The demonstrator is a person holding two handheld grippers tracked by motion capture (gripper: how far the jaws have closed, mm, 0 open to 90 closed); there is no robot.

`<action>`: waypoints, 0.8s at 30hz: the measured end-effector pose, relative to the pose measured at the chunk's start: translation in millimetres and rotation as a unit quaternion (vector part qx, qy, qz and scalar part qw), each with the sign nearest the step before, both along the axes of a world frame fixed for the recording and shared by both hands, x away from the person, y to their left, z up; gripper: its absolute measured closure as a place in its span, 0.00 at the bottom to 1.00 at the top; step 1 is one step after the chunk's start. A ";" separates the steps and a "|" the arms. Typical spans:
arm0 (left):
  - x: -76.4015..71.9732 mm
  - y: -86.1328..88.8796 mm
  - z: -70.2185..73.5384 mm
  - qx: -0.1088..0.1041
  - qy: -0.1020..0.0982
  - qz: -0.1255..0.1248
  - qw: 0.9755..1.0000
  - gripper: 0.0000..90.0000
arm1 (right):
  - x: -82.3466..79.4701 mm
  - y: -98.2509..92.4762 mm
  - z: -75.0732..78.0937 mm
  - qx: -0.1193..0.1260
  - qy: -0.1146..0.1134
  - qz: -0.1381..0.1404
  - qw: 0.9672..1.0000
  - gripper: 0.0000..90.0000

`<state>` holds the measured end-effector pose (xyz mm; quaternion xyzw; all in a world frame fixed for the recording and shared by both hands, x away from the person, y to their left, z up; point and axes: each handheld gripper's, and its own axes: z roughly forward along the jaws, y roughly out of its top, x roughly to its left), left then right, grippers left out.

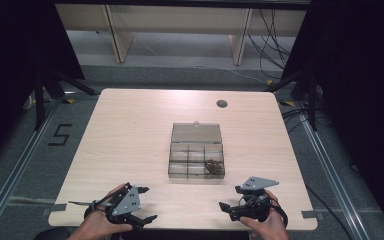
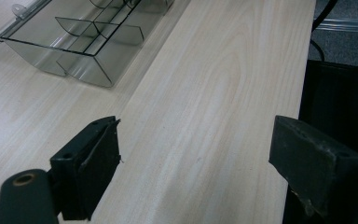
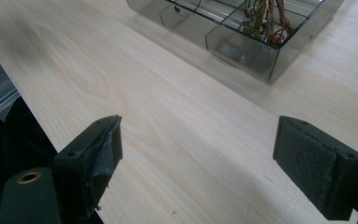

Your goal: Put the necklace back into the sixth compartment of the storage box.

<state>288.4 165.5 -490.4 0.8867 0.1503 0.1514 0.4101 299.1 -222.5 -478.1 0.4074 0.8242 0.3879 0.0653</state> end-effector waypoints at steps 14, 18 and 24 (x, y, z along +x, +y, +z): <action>0.4 -0.6 -1.8 0.006 -0.001 -0.006 1.000 0.17 | -4.6 0.6 -7.0 -0.013 -0.014 0.015 1.000 0.18; 0.2 -1.2 -2.3 0.004 -0.002 -0.004 1.000 0.17 | -8.5 3.1 -7.0 -0.009 0.004 0.012 1.000 0.18; 0.1 -0.1 -0.7 0.008 0.001 -0.005 1.000 0.17 | -8.5 1.7 -10.0 -0.016 -0.008 0.017 1.000 0.18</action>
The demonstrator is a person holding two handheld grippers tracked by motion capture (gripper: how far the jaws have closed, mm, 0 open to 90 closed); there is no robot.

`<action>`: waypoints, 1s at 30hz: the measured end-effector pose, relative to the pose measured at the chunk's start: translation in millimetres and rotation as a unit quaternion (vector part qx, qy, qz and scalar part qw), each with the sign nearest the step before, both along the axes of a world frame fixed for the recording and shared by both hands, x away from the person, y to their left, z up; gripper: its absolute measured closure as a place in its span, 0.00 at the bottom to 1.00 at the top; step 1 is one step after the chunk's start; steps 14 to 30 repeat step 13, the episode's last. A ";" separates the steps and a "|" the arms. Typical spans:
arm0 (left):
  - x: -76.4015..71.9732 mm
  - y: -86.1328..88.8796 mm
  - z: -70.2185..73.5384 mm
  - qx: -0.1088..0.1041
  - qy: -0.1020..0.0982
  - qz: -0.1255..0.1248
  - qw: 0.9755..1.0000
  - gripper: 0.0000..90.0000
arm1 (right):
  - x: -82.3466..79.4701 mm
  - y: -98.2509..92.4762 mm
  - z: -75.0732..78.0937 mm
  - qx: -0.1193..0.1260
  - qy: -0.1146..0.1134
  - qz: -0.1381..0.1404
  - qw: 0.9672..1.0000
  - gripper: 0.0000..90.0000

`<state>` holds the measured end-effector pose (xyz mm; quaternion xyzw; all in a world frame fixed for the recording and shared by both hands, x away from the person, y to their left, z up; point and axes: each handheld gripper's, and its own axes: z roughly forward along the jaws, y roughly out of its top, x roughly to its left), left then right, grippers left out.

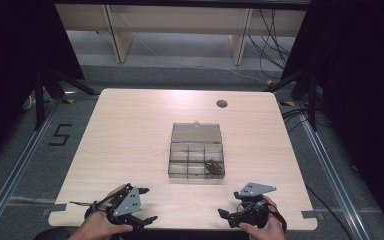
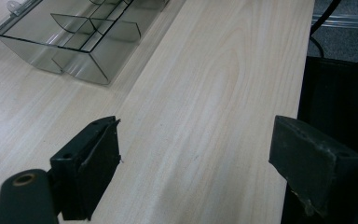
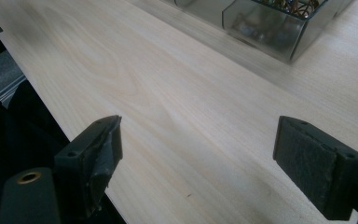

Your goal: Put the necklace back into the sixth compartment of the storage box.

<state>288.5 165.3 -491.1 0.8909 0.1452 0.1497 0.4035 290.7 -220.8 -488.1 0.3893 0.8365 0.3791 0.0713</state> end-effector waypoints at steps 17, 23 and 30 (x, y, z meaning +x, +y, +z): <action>1.6 1.4 -0.5 0.000 0.004 0.002 1.000 0.17 | -1.3 0.5 -4.4 -0.002 0.011 0.003 1.000 0.18; 1.6 1.4 -0.5 0.000 0.004 0.002 1.000 0.17 | -1.3 0.5 -4.4 -0.002 0.011 0.003 1.000 0.18; 1.6 1.4 -0.5 0.000 0.004 0.002 1.000 0.17 | -1.3 0.5 -4.4 -0.002 0.011 0.003 1.000 0.18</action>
